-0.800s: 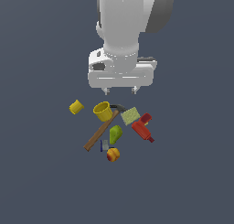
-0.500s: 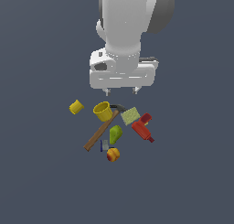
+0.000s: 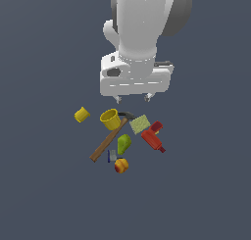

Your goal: Pick up a designated object from a clutter of objects.

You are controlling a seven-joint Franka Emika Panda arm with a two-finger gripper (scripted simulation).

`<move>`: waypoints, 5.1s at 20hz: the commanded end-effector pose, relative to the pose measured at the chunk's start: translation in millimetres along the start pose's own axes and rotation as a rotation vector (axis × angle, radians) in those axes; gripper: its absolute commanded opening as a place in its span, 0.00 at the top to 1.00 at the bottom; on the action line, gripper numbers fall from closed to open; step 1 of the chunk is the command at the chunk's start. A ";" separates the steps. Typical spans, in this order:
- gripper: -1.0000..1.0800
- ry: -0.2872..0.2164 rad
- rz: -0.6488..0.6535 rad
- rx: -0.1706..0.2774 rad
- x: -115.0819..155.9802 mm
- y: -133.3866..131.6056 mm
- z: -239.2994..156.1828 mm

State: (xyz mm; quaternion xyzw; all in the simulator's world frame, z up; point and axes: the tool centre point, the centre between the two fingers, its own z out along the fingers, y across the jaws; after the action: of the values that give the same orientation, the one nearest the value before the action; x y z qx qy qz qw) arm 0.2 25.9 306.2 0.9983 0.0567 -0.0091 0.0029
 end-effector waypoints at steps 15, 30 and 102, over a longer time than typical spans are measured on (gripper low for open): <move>0.04 0.002 0.116 0.000 -1.1 -7.9 29.6; 0.04 0.008 0.430 0.002 -15.1 -29.2 106.1; 1.00 0.029 1.050 0.022 -80.8 -63.6 265.3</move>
State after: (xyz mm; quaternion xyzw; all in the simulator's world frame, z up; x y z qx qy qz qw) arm -93.3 77.1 42.0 0.8918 -0.4523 0.0057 -0.0036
